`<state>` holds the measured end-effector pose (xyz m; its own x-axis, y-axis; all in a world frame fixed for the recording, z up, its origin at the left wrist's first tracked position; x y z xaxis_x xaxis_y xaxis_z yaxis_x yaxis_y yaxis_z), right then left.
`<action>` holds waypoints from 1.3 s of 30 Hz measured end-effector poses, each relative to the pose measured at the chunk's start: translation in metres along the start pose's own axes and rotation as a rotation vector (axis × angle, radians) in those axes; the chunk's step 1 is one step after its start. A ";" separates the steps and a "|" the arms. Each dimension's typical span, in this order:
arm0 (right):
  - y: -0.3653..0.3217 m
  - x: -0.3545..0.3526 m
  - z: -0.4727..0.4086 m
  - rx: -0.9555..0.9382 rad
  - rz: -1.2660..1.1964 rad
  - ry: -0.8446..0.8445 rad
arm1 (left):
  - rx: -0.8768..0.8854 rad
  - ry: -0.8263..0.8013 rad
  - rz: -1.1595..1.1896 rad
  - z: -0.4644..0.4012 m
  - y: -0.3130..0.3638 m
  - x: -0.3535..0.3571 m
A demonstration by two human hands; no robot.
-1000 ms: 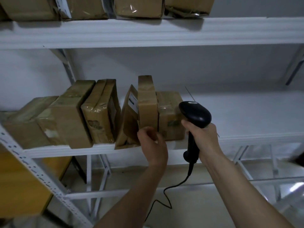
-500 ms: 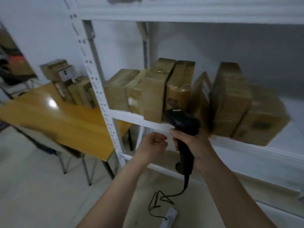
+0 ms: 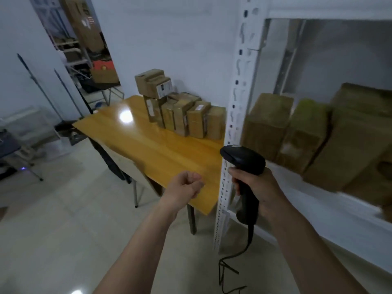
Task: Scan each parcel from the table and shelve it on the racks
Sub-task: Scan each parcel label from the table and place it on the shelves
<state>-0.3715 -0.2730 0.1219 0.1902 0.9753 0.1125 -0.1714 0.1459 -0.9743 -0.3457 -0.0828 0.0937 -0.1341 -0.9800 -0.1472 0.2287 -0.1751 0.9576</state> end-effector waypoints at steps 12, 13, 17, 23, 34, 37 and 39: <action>0.002 0.146 -0.073 0.003 -0.001 -0.085 | 0.063 0.025 -0.150 -0.083 0.021 -0.137; 0.002 0.154 -0.079 0.008 0.004 -0.094 | 0.065 0.030 -0.152 -0.089 0.021 -0.145; 0.002 0.182 -0.105 0.032 -0.006 -0.110 | 0.050 0.038 -0.146 -0.115 0.017 -0.170; 0.002 0.222 -0.157 0.070 -0.071 -0.122 | 0.030 0.018 -0.158 -0.169 0.015 -0.206; -0.026 0.275 -0.300 0.091 -0.136 -0.104 | 0.012 0.056 -0.249 -0.335 0.058 -0.253; -0.035 0.286 -0.339 0.084 -0.136 -0.130 | 0.021 0.078 -0.241 -0.382 0.069 -0.264; -0.038 0.295 -0.360 0.093 -0.135 -0.148 | 0.026 0.098 -0.251 -0.408 0.071 -0.273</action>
<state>0.0395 -0.0505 0.1214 0.0743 0.9587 0.2746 -0.2440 0.2845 -0.9271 0.1003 0.1341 0.1006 -0.0890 -0.9110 -0.4026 0.1754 -0.4122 0.8940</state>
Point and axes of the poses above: each hand's wrist, its own z-axis away from the middle knuckle, its own x-axis out of the palm, y = z × x, the point moved 6 cm from there along -z, towards the middle knuckle, and after that the axes turned 2 degrees about z, right-handed, at the moved point
